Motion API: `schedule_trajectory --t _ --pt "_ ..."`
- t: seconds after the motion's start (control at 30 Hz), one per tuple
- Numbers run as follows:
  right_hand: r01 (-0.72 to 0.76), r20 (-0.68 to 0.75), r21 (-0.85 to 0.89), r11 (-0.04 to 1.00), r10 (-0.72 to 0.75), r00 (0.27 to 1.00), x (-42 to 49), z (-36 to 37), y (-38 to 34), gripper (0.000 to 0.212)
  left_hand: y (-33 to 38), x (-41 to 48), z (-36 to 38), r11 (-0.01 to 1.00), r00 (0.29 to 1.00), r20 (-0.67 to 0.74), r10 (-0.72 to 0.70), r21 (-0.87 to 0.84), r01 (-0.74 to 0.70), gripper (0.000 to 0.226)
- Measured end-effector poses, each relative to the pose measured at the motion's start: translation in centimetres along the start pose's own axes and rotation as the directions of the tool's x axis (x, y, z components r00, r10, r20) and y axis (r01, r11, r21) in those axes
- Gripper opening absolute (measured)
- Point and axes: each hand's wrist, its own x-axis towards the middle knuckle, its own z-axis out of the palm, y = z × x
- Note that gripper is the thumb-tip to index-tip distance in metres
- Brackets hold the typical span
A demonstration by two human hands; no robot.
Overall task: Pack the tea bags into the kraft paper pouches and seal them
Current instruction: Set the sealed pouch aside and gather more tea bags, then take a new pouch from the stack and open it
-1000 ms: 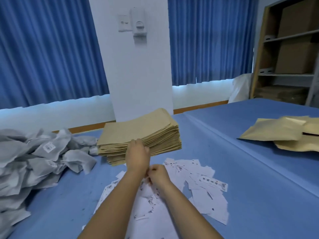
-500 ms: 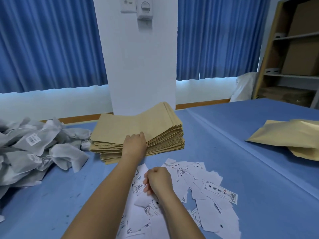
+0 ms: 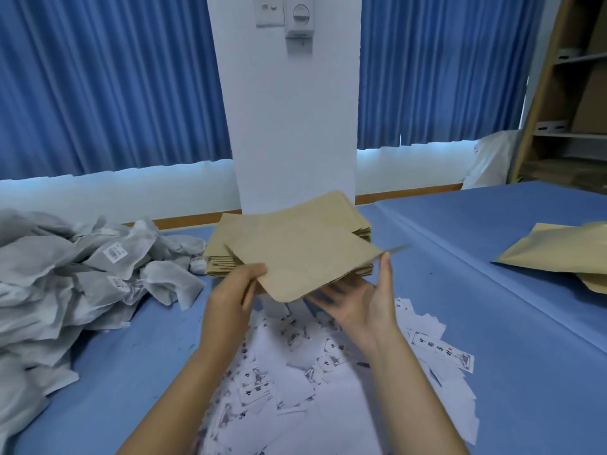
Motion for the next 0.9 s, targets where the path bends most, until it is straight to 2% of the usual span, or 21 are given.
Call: schedule_trajectory --t 0.07,0.13,0.2,0.27,0.3,0.33,0.37,0.4,0.43,0.47,0.5,0.57,0.63,0.7,0.73,0.77,0.8,0.83,0.87,0.9 --pt "-0.024 -0.036 -0.054 0.998 0.022 0.999 -1.1 0.3 -0.2 0.078 -0.6 -1.6 -1.8 0.978 0.983 0.002 -0.183 -0.099 0.182 0.029" --pt "-0.054 -0.054 -0.092 0.994 0.049 0.997 -2.0 0.2 -0.6 0.081 -0.9 -2.3 -3.2 0.921 0.930 -0.051 -0.364 -0.171 0.351 0.031" --pt "-0.120 -0.041 -0.125 0.985 0.115 0.992 -3.0 0.1 -1.0 0.083 -1.3 -2.6 -4.1 0.877 0.890 -0.068 -0.451 -0.217 0.428 0.031" --pt "-0.206 -0.080 -0.250 0.946 0.192 0.978 -3.9 -0.2 -0.6 0.064 -1.3 -2.9 -4.5 0.771 0.812 -0.024 -0.583 -0.333 0.543 0.029" --pt "-0.227 -0.110 -0.332 0.916 0.201 0.973 -4.1 -0.4 -0.1 0.045 -1.0 -3.1 -4.4 0.634 0.724 0.020 -0.689 -0.467 0.616 0.028" --pt "-0.219 -0.136 -0.384 0.897 0.180 0.974 -4.2 -0.4 0.5 0.027 -0.6 -3.1 -4.3 0.438 0.614 0.089 -0.785 -0.621 0.650 0.030" --pt "-0.192 -0.154 -0.391 0.900 0.141 0.978 -4.2 -0.3 1.2 0.018 -0.2 -3.2 -4.0 0.234 0.506 0.170 -0.846 -0.734 0.638 0.039" --pt "-0.153 -0.166 -0.369 0.917 0.097 0.981 -4.2 -0.1 1.7 0.020 0.4 -3.4 -3.7 0.075 0.416 0.229 -0.880 -0.798 0.597 0.047" --pt "-0.102 -0.164 -0.327 0.939 0.050 0.985 -4.0 0.0 2.2 0.020 1.0 -3.7 -3.4 -0.027 0.348 0.266 -0.899 -0.826 0.563 0.052" --pt "-0.050 -0.151 -0.262 0.964 0.010 0.988 -3.8 0.2 2.6 0.016 1.6 -3.9 -3.2 -0.088 0.310 0.301 -0.902 -0.830 0.551 0.053" --pt "-0.013 -0.134 -0.191 0.981 -0.013 0.991 -3.7 0.3 2.9 0.016 2.3 -4.2 -3.1 -0.098 0.336 0.335 -0.880 -0.822 0.561 0.049" --pt "0.012 -0.090 -0.014 1.000 -0.013 0.996 -3.6 0.7 3.6 0.019 3.9 -4.8 -2.7 -0.074 0.489 0.452 -0.746 -0.786 0.613 0.046" --pt "0.015 -0.070 0.108 0.994 -0.008 0.997 -3.7 1.4 4.3 0.012 5.2 -5.3 -2.0 -0.051 0.593 0.567 -0.572 -0.746 0.664 0.052" --pt "-0.019 -0.066 0.060 0.998 0.023 0.998 -4.0 1.8 4.9 0.012 5.5 -5.5 -1.4 -0.005 0.623 0.537 -0.570 -0.760 0.650 0.049" --pt "-0.049 -0.088 -0.062 0.997 0.044 0.995 -4.2 1.9 5.2 0.013 5.2 -5.3 -1.2 0.011 0.622 0.473 -0.624 -0.790 0.612 0.037" --pt "-0.052 -0.113 -0.257 0.965 0.024 0.993 -4.3 1.9 5.5 0.018 4.8 -5.1 -1.2 0.007 0.602 0.415 -0.682 -0.819 0.573 0.022" --pt "0.007 -0.117 -0.478 0.878 -0.072 0.991 -4.6 1.9 5.7 0.021 4.0 -4.9 -1.3 -0.019 0.571 0.386 -0.724 -0.839 0.544 0.014" --pt "0.148 -0.060 -0.678 0.720 -0.255 0.965 -4.8 1.6 5.8 0.022 3.2 -4.9 -1.6 -0.047 0.541 0.385 -0.748 -0.844 0.535 0.016" --pt "0.325 0.075 -0.815 0.480 -0.469 0.880 -4.9 1.4 5.8 0.024 2.3 -4.8 -2.0 -0.068 0.511 0.398 -0.762 -0.833 0.548 0.018" --pt "0.482 0.271 -0.851 0.207 -0.613 0.742 -5.1 1.4 5.6 0.028 1.5 -4.8 -2.4 -0.081 0.483 0.406 -0.776 -0.823 0.562 0.019"
